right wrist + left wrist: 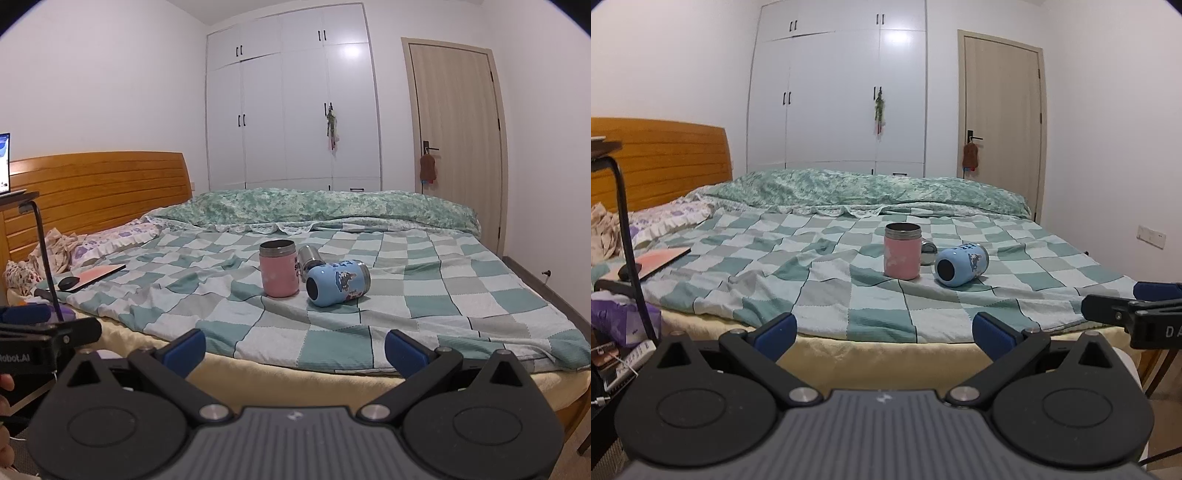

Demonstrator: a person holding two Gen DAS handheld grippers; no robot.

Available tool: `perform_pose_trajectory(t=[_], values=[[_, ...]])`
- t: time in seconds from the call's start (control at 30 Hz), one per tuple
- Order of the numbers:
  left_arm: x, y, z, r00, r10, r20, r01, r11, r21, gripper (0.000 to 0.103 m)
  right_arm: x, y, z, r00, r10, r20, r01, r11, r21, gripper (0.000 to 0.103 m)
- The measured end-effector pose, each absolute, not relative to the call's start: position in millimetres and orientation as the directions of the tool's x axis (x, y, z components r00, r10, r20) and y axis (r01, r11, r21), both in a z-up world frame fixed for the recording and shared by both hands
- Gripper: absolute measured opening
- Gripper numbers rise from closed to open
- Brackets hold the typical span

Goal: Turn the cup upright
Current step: 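Move the right gripper toward the lying silver steel cup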

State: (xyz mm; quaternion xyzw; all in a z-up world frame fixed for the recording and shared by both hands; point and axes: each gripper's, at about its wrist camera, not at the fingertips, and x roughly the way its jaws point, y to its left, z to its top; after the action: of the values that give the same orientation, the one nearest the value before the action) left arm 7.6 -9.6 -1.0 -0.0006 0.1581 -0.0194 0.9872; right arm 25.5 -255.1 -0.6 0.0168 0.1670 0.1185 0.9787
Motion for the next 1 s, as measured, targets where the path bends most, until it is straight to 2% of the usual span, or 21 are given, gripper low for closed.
perform_pose_trajectory(t=[0.17,0.37,0.57,0.87,1.0], values=[[13,-10,4,0.955,-0.053,-0.291,0.058,0.998,0.009,0.103,32,-258,2,0.913,0.251,-0.322,-0.235,0.968,0.086,0.103],[58,-12,13,0.966,-0.033,-0.257,0.043,0.999,0.032,0.103,74,-252,13,0.914,0.261,-0.309,-0.262,0.964,0.038,0.103],[126,-12,6,0.939,-0.083,-0.333,0.053,0.994,-0.098,0.103,134,-246,20,0.912,0.25,-0.326,-0.266,0.964,-0.003,0.103],[209,-49,20,0.941,-0.158,-0.299,0.173,0.985,0.026,0.103,222,-261,33,0.91,0.254,-0.328,-0.254,0.966,0.043,0.103],[266,-64,16,0.895,-0.255,-0.367,0.266,0.964,-0.023,0.103,268,-277,41,0.908,0.241,-0.342,-0.23,0.97,0.074,0.103]])
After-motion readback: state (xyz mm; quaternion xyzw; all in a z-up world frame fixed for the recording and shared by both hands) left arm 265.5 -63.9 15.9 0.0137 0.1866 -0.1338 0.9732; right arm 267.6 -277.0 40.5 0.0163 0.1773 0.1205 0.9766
